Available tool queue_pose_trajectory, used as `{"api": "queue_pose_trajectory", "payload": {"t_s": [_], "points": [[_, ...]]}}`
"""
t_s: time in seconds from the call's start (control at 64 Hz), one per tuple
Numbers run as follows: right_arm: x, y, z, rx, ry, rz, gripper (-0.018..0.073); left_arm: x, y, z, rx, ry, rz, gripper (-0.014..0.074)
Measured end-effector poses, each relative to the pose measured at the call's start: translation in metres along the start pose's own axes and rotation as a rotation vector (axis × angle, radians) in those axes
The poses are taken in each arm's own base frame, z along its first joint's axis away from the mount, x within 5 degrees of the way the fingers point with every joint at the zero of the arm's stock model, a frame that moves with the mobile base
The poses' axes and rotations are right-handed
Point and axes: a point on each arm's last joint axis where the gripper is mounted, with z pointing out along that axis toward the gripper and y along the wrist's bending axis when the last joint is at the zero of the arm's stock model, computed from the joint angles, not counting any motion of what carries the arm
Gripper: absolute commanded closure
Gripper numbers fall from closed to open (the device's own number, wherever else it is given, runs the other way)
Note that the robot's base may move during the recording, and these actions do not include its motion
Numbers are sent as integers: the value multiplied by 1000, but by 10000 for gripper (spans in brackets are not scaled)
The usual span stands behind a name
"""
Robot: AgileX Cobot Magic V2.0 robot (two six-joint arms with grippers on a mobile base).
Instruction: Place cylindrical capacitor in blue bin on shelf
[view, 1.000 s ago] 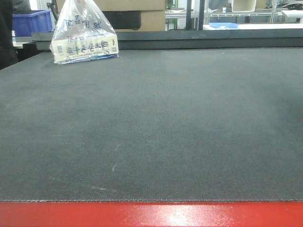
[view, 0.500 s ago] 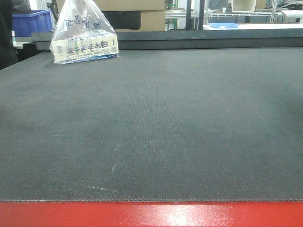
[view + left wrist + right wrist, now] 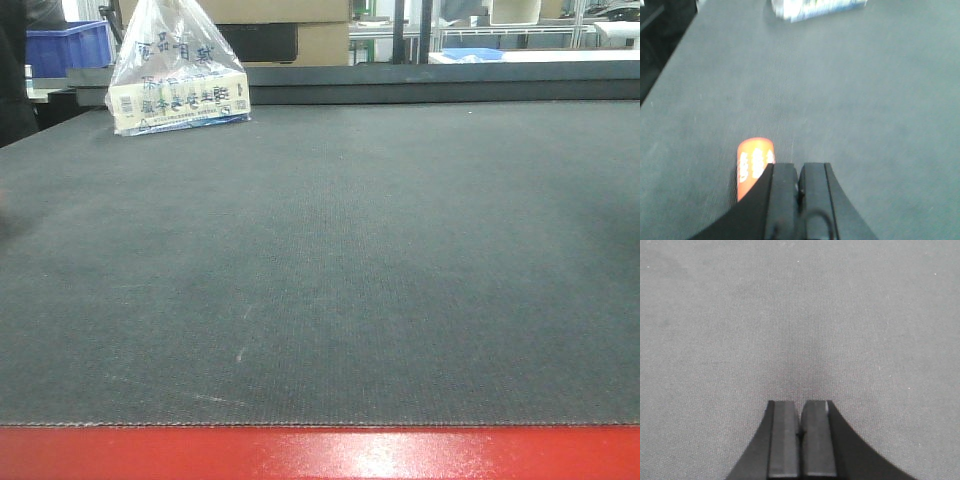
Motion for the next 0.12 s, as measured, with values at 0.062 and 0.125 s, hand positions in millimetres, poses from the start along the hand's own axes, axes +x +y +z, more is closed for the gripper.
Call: {"api": "queue_pose_trajectory", "payload": {"t_s": [0.062,0.125], "points": [[0,0,0,0,0,0,728,-4,0,-9,2,-33,-1,707],[0,0,0,0,-1,0,728,-8,-1,-19,4,-71,-3,707]]}}
